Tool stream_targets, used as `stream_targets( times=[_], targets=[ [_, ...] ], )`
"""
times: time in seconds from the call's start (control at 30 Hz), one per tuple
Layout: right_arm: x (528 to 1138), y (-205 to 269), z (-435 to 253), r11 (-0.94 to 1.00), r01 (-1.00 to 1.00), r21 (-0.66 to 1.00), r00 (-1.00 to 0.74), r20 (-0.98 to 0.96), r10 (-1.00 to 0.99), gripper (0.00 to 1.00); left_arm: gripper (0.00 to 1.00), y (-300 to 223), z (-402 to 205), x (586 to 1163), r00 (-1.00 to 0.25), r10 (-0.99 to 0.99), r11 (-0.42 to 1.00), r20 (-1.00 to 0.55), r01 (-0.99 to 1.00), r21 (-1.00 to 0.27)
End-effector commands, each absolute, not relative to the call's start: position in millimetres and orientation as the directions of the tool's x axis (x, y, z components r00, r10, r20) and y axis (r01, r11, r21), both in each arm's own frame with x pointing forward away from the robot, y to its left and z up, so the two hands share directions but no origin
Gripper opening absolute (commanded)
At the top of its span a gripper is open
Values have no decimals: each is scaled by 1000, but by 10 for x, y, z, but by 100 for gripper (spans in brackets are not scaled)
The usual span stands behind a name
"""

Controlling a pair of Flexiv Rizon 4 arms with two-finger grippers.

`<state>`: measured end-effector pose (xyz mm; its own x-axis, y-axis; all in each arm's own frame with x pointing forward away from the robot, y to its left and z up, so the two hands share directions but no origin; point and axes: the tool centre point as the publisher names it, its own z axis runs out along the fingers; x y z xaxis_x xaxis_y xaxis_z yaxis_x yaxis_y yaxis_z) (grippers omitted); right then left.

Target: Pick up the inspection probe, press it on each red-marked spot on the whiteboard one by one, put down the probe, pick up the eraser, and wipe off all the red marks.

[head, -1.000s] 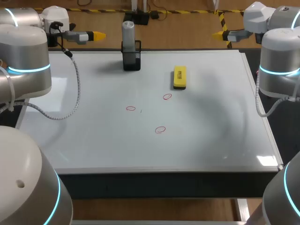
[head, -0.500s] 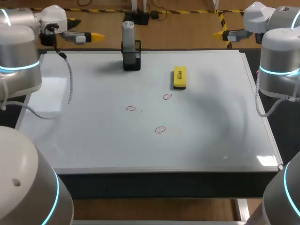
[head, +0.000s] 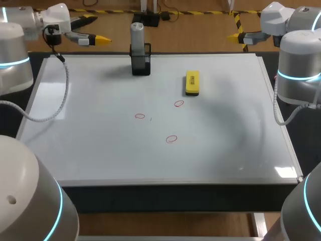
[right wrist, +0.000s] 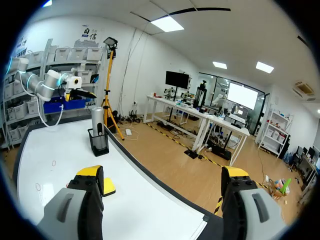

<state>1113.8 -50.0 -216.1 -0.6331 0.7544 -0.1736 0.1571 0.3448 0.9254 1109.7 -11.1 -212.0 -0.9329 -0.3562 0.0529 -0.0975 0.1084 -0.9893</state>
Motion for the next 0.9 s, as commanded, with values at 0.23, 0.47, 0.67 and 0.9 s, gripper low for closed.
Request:
stream_targets(
  times=[0.23,0.47,0.67,0.9],
  targets=[
    [11138,-500,-2161,345,157,925,-633,-174,754,100,100,-365,-2154,11271,-990,-135,87,47,-60,-994],
    [11138,-500,-2161,345,157,925,-633,-174,754,100,100,-556,-2181,11280,-997,-72,65,37,-42,-997],
    [11138,-500,-2161,345,157,925,-633,-174,754,100,100,-700,-2243,11289,-999,-27,44,47,-49,-998],
    [11138,-500,-2161,345,157,925,-633,-174,754,100,100,-846,-2365,11387,-998,-3,-19,70,-70,-997]
  ],
)
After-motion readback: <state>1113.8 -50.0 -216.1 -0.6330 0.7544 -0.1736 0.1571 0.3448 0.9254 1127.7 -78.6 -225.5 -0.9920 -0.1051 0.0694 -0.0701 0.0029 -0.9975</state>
